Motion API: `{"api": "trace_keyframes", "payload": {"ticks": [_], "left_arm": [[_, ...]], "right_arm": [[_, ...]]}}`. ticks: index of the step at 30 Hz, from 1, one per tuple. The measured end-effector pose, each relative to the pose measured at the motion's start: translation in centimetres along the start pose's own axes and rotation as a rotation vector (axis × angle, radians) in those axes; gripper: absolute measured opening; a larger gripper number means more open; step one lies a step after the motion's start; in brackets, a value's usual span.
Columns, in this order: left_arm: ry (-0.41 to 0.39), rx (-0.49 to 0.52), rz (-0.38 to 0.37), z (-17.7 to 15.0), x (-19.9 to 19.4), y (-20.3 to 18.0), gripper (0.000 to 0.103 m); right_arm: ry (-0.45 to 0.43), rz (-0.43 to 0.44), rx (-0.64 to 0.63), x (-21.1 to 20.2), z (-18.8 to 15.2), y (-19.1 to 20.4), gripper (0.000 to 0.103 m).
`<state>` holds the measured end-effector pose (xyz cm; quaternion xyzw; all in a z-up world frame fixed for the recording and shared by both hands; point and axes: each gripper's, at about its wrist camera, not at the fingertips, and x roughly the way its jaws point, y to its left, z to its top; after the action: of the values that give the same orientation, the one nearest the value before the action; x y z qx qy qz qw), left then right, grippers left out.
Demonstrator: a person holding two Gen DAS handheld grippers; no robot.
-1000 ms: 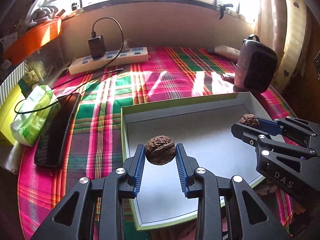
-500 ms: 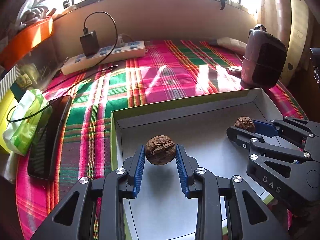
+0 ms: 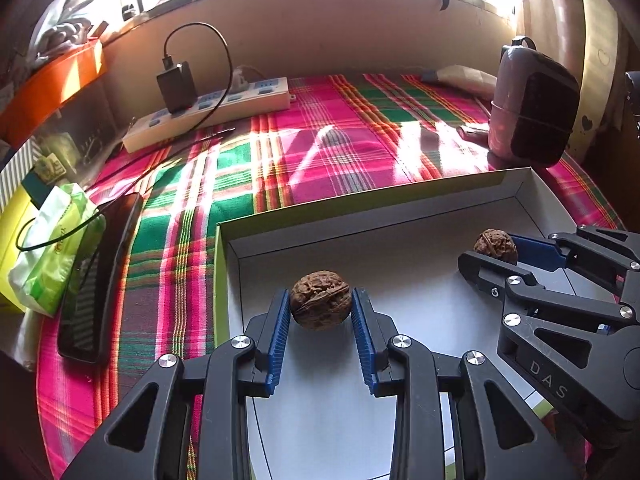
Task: Organize objects
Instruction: 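Carry the walnut into the green box lid and open the right gripper, then withdraw the right tool and move it toward the white egg-shaped knob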
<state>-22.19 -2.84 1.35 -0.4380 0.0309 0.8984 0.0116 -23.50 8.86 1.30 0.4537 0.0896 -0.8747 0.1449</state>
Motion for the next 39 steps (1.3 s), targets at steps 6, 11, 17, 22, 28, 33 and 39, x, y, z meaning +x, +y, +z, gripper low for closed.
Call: {"api": "trace_keyframes", "payload": {"ticks": [6, 11, 17, 22, 28, 33, 39], "left_arm": [[0.001, 0.005, 0.004, 0.1, 0.0, -0.1, 0.03], [0.003, 0.002, -0.001, 0.0, 0.0, -0.1, 0.032], [-0.008, 0.004, 0.011, -0.3, -1.0, -0.1, 0.04], [-0.023, -0.009, 0.01, -0.9, -2.4, 0.3, 0.04], [-0.048, -0.024, 0.001, -2.0, -4.4, 0.5, 0.041], [-0.068, -0.028, -0.011, -3.0, -6.0, 0.6, 0.041], [-0.089, -0.042, -0.016, -4.3, -7.8, 1.0, 0.041]], "right_arm": [[0.002, 0.003, 0.01, 0.0, -0.1, -0.2, 0.031], [0.003, 0.009, 0.026, -0.2, -0.2, -0.3, 0.047], [-0.009, 0.0, 0.037, -0.9, -0.6, -0.7, 0.051], [-0.031, 0.001, 0.058, -2.1, -1.1, -1.0, 0.054], [-0.063, 0.005, 0.08, -4.0, -2.0, -1.3, 0.055], [-0.078, 0.007, 0.093, -5.5, -3.1, -1.5, 0.055], [-0.107, 0.009, 0.112, -7.4, -4.5, -1.7, 0.055]]}}
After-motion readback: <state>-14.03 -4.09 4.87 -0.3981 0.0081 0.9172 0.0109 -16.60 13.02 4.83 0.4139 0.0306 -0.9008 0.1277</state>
